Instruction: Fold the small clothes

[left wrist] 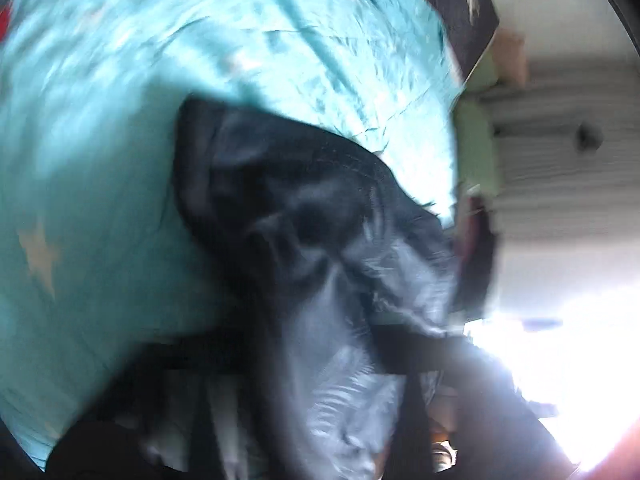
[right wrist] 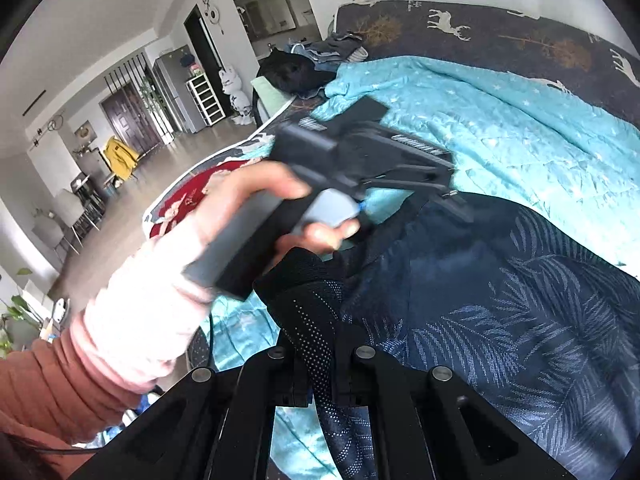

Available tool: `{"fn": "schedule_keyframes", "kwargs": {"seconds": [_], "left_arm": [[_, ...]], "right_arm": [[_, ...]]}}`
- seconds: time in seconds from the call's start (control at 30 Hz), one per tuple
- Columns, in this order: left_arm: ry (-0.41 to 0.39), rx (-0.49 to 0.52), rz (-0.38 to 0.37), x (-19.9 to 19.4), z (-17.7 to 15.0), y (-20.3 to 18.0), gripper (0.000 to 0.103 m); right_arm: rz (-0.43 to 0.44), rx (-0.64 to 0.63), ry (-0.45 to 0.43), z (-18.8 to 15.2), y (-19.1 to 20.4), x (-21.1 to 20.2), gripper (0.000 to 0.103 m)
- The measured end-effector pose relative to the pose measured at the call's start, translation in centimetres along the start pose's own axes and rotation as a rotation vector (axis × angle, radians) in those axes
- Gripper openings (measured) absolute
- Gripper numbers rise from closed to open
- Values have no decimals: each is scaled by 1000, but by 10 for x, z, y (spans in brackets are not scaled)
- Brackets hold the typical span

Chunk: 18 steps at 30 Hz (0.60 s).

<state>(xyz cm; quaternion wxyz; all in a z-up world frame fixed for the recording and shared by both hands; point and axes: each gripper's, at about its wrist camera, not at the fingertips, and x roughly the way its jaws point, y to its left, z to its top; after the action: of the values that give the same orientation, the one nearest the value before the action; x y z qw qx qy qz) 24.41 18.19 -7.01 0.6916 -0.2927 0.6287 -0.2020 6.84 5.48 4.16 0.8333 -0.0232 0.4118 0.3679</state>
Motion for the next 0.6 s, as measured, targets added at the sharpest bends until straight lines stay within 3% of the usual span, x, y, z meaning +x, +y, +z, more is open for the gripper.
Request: {"fn": "schedule_keyframes", "kwargs": {"seconds": [0.27, 0.47, 0.6], "left_arm": [[-37, 165, 124, -3, 16, -103, 5], [6, 299, 237, 40, 21, -201, 5], [58, 397, 263, 89, 7, -267, 5]], "right_arm": [[-27, 149, -116, -15, -42, -49, 4], [-100, 328, -246, -62, -96, -114, 4], [-152, 451, -310, -104, -132, -154, 4]]}}
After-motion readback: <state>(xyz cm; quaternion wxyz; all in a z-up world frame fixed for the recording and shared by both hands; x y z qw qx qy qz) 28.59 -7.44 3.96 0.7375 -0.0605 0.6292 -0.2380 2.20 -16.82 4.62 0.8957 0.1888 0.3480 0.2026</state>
